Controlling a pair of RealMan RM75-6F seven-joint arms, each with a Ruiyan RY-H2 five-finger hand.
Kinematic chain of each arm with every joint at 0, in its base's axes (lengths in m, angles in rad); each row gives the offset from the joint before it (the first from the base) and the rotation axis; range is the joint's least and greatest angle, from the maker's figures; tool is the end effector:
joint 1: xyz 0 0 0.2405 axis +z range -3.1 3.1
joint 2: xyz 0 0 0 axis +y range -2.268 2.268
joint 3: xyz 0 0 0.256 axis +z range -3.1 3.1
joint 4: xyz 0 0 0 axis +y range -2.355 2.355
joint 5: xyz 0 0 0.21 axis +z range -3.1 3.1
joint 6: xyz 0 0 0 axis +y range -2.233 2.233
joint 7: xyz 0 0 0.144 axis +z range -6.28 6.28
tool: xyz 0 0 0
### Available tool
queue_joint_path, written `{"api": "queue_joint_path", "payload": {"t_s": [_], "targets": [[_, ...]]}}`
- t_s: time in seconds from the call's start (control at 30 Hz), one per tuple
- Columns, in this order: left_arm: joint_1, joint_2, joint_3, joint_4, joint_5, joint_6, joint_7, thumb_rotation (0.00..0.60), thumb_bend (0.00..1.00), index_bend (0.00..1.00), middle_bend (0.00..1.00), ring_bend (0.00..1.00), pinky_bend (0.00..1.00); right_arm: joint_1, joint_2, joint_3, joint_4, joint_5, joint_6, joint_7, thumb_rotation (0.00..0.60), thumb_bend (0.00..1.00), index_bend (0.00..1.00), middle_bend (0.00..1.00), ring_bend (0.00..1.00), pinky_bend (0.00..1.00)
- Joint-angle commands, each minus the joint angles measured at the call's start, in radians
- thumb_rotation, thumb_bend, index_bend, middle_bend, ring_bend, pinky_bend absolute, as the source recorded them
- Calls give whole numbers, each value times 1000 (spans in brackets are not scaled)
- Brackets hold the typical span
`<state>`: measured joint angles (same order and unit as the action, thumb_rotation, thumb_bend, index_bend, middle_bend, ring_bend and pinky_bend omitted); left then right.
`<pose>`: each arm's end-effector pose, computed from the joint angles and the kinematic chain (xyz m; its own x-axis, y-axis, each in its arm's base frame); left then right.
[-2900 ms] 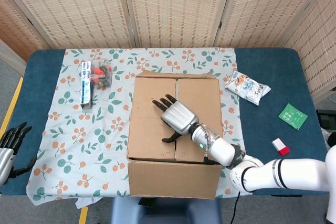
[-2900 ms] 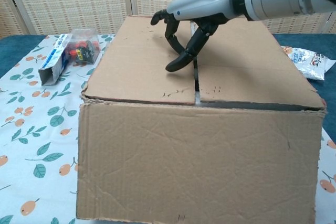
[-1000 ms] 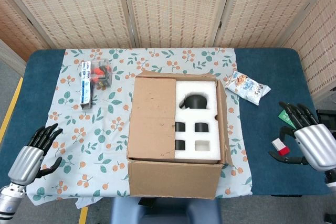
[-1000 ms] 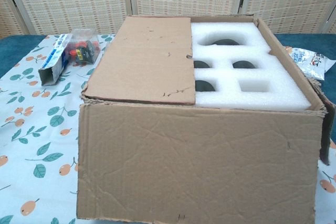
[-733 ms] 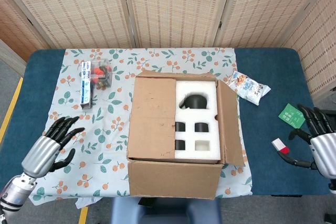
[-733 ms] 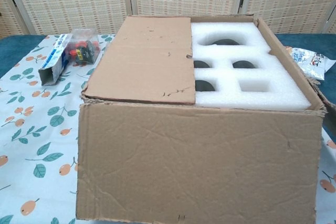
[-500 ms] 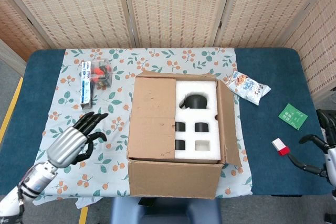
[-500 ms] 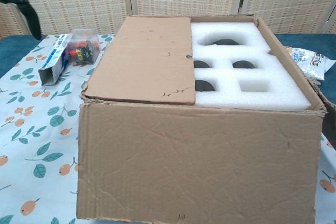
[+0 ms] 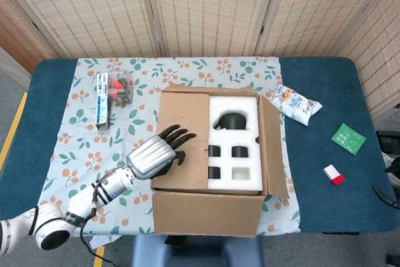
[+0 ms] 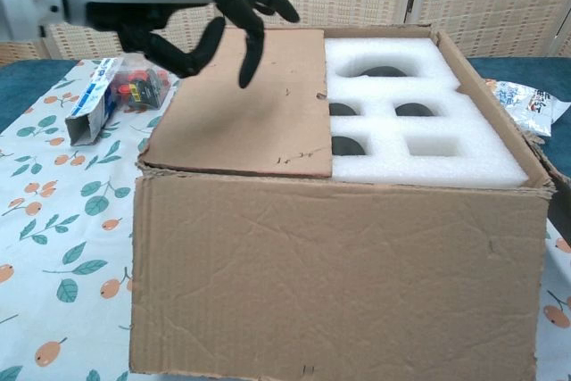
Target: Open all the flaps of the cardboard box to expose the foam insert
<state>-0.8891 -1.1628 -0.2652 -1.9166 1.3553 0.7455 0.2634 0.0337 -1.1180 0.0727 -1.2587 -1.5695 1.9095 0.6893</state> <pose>-0.0312 0.3112 0.0609 0.5621 0.1831 0.8065 0.5924 -0.7697 -0.2381 -0.3330 -0.1580 0.2449 0.0254 0.3221 0.9464 -0.9568 -0.2664 0.1163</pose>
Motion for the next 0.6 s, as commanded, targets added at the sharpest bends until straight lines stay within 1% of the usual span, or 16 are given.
{"api": "queue_joint_path", "payload": {"t_s": [0.03,0.1,0.2,0.4,0.6], "targets": [[-80,-109,-26,91,-25,-36,-6,600,1000,508,106,0,0,-12,5,10,18,14,-15,29,355,267,526,0,0,0],[-110,-148,-31,131,-27,-48,-27,600,1000,504,106,0,0,-18,6,13,25,16,-20,40,354,266,526,0,0,0],[-144,-183,-31,174,-38,-64,-30,600,1000,494,106,0,0,-27,9,17,31,16,-21,59,356,268,526,0,0,0],[-185,-225,-16,223,-75,-75,-13,600,1000,489,99,0,0,-38,13,22,40,5,-19,88,355,268,526,0,0,0],[-206,-244,-4,262,-97,-74,-19,600,1000,491,93,0,0,-38,15,26,44,-4,-33,99,355,267,526,0,0,0]]}}
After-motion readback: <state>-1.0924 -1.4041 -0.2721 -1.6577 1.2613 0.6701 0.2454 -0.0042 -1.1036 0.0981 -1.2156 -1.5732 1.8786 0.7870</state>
